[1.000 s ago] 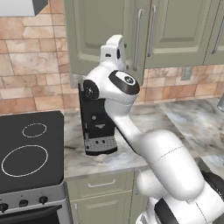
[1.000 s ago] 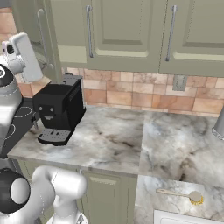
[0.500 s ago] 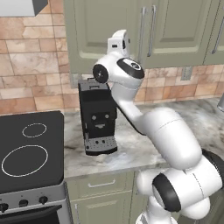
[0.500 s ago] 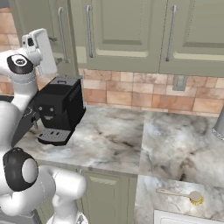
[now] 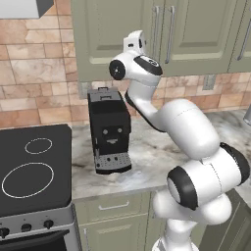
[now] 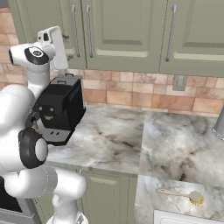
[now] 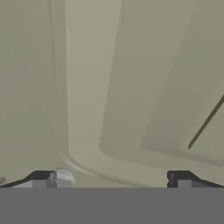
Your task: Open the cabinet. Pick the dish brush and place it next to the sink. Then close the cabinet.
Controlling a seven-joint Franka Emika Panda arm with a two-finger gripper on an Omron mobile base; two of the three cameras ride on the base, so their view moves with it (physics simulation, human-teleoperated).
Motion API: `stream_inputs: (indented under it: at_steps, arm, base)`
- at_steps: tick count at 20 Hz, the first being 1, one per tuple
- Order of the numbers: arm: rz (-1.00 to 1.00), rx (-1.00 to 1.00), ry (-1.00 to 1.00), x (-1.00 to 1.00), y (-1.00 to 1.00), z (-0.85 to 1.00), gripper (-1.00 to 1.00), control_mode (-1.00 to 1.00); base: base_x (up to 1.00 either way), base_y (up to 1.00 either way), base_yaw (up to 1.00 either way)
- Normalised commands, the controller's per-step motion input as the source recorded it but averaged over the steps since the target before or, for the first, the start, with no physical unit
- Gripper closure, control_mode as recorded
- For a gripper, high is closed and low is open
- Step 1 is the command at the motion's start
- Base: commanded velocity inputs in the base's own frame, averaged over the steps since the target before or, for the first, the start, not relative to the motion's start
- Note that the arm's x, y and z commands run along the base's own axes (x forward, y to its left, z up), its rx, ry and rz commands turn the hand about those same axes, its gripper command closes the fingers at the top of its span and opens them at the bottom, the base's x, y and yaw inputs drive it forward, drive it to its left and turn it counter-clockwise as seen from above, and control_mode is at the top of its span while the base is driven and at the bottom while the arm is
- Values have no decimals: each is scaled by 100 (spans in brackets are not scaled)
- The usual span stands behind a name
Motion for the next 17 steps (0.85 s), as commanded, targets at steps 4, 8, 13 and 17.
stream_inputs:
  at_steps: [4,8,13,17]
  arm:
    - [0,0,5,52,-32,-19,-100,-100]
    - [0,0,4,33,-25,-20,-100,-100]
    - [0,0,2,14,-18,-24,-100,-100]
    - [0,0,6,5,-21,-20,-100,-100]
  base:
    - [0,0,0]
    - [0,0,0]
    - [0,0,0]
    - [0,0,0]
